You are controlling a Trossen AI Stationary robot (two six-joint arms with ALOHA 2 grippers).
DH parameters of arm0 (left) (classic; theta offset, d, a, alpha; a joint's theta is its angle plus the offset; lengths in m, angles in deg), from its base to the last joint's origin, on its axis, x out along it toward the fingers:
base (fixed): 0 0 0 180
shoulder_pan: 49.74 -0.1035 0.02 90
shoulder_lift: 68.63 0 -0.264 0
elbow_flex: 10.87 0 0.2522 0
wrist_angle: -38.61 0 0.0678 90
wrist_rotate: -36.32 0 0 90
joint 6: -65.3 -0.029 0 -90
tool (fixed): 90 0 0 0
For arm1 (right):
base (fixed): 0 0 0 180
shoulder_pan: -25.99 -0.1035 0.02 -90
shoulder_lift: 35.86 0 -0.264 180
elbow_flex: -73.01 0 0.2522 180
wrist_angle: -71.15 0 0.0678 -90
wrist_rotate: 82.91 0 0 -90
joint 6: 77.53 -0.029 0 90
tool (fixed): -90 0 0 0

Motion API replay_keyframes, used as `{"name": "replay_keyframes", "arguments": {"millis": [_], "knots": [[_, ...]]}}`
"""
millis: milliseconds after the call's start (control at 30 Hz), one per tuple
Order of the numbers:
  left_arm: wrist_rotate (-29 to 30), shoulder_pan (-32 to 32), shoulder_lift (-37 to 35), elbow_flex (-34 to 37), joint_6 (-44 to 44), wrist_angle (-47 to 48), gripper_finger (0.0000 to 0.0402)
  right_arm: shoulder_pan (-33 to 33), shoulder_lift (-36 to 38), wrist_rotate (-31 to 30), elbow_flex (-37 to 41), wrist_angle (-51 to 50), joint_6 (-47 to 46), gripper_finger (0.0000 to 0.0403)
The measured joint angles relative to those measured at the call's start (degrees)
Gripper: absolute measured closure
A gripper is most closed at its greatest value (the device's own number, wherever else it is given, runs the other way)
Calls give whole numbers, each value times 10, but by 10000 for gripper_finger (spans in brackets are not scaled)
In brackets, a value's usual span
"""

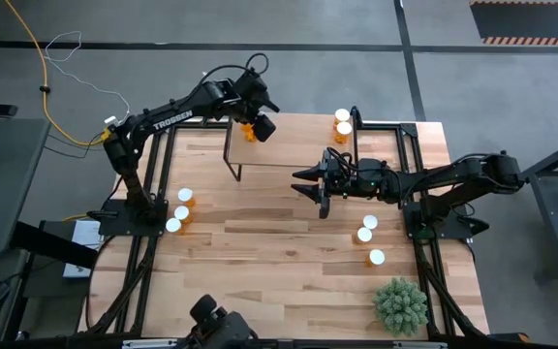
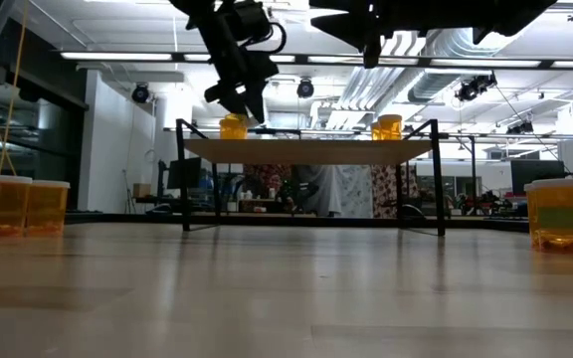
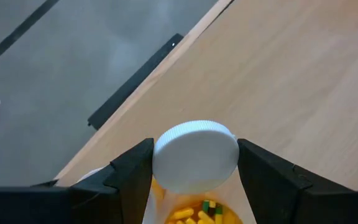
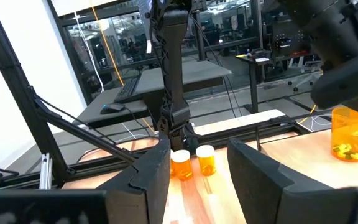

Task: Pick and place medicine bottles onto shelf by color
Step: Put the yellow pill bottle on the shelf

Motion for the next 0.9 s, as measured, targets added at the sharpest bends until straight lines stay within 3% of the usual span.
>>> {"name": "replay_keyframes", "arguments": {"millis": [900], "knots": [[-14, 14, -21, 3, 1, 9, 195, 0, 0, 0, 0, 5, 0, 251]]}}
